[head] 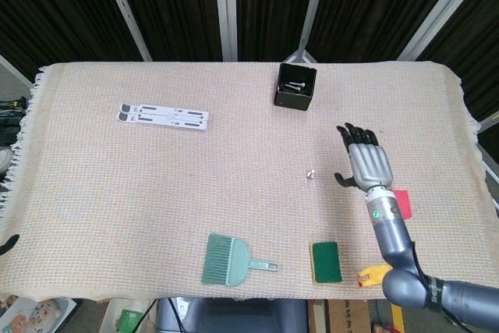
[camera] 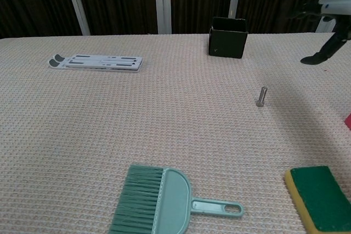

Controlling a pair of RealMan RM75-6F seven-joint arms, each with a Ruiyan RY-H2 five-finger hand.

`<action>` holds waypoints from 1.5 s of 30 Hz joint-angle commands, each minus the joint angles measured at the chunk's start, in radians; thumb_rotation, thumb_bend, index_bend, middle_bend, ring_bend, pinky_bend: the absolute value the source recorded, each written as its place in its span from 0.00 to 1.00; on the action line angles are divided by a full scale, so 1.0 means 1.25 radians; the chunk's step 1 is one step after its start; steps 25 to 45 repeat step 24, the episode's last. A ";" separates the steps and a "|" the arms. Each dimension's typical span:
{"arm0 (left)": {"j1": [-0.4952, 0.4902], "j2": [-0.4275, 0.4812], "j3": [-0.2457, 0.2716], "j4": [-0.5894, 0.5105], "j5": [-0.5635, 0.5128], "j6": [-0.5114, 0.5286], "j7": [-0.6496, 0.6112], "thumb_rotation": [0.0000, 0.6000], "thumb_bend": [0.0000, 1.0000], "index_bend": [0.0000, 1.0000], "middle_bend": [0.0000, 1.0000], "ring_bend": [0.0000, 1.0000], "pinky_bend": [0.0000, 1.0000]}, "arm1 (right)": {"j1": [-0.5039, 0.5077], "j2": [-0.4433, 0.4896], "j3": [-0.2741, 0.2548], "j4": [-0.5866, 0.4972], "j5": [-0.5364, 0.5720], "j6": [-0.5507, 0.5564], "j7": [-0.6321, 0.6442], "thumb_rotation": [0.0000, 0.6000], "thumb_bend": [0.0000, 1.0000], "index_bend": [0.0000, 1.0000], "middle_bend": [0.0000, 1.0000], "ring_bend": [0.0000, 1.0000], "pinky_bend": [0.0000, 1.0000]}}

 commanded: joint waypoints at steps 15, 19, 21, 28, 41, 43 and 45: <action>0.005 0.001 0.012 -0.002 0.019 0.004 0.001 1.00 0.24 0.12 0.00 0.00 0.00 | -0.426 -0.002 -0.302 0.088 -0.650 0.414 0.195 1.00 0.17 0.06 0.00 0.00 0.01; 0.008 0.003 0.010 -0.001 0.019 0.009 -0.007 1.00 0.24 0.12 0.00 0.00 0.00 | -0.448 -0.025 -0.282 0.127 -0.647 0.433 0.182 1.00 0.17 0.06 0.00 0.00 0.01; 0.008 0.004 0.010 0.000 0.020 0.010 -0.009 1.00 0.24 0.12 0.00 0.00 0.00 | -0.453 -0.028 -0.272 0.133 -0.649 0.436 0.177 1.00 0.17 0.06 0.00 0.00 0.01; 0.007 0.004 0.012 0.001 0.024 0.007 -0.011 1.00 0.24 0.12 0.00 0.00 0.00 | -0.457 -0.029 -0.264 0.140 -0.657 0.429 0.182 1.00 0.17 0.06 0.00 0.00 0.01; 0.007 0.004 0.012 0.001 0.024 0.007 -0.011 1.00 0.24 0.12 0.00 0.00 0.00 | -0.457 -0.029 -0.264 0.140 -0.657 0.429 0.182 1.00 0.17 0.06 0.00 0.00 0.01; 0.007 0.004 0.012 0.001 0.024 0.007 -0.011 1.00 0.24 0.12 0.00 0.00 0.00 | -0.457 -0.029 -0.264 0.140 -0.657 0.429 0.182 1.00 0.17 0.06 0.00 0.00 0.01; 0.007 0.004 0.012 0.001 0.024 0.007 -0.011 1.00 0.24 0.12 0.00 0.00 0.00 | -0.457 -0.029 -0.264 0.140 -0.657 0.429 0.182 1.00 0.17 0.06 0.00 0.00 0.01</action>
